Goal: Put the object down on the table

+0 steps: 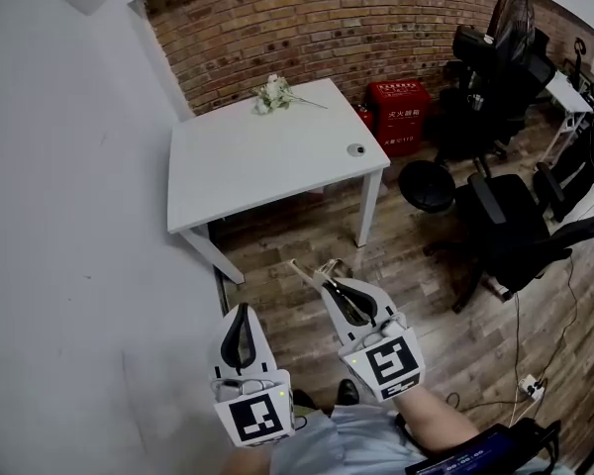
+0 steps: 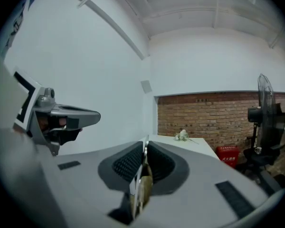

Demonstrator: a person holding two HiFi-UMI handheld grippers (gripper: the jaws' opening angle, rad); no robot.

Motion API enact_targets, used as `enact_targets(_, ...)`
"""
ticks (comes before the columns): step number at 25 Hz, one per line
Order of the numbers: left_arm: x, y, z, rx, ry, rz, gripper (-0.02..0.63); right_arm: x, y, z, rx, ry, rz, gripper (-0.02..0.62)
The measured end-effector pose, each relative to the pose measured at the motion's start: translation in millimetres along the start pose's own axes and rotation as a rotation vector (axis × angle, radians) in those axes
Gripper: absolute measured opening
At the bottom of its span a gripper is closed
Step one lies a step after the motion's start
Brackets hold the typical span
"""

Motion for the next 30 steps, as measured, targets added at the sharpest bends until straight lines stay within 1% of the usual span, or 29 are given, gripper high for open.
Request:
enact_targets(6,-8,-10,8,0.005,0.009,-0.043,0.009,-9,-8,13,0.007,-0.022,-0.029,0.037)
enact_targets(10,-8,-26,-3,0.018,0.017,-0.054,0.009,-8,-27,22,-0.002,0.005,-0.04,0.037)
enact_targets(13,-11,-45,-15,0.024,0.039,-0.071,0.009,-4,-49,24,0.009,0.001,-0.054,0.037)
enact_targets(15,-14,-62,-26,0.024,0.053,-0.082,0.009,-1,-68,28,0.008,0.009,-0.053,0.037)
enact_targets(18,-17,-93,-46,0.018,0.065,-0.1,0.008,4,-103,33,0.011,0.011,-0.077,0.037)
enact_targets(22,-19,-140,-76,0.004,0.064,-0.119,0.009,17,-155,39,0.018,0.004,-0.095,0.037)
enact_targets(27,-9,-196,-111,-0.013,0.057,-0.111,0.009,40,-212,51,-0.002,-0.002,-0.093,0.037)
enact_targets(30,0,-222,-129,-0.016,0.056,-0.092,0.008,56,-238,58,-0.016,0.003,-0.078,0.037)
Point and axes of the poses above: the fingertips, and each gripper's own axes: y backward along the fingers, z to its right, x out of its top, the point moved 10 cm from there along y, backward along the fingers, and after that the axes turned 15 degrees about -z, right-handed, at the moved point
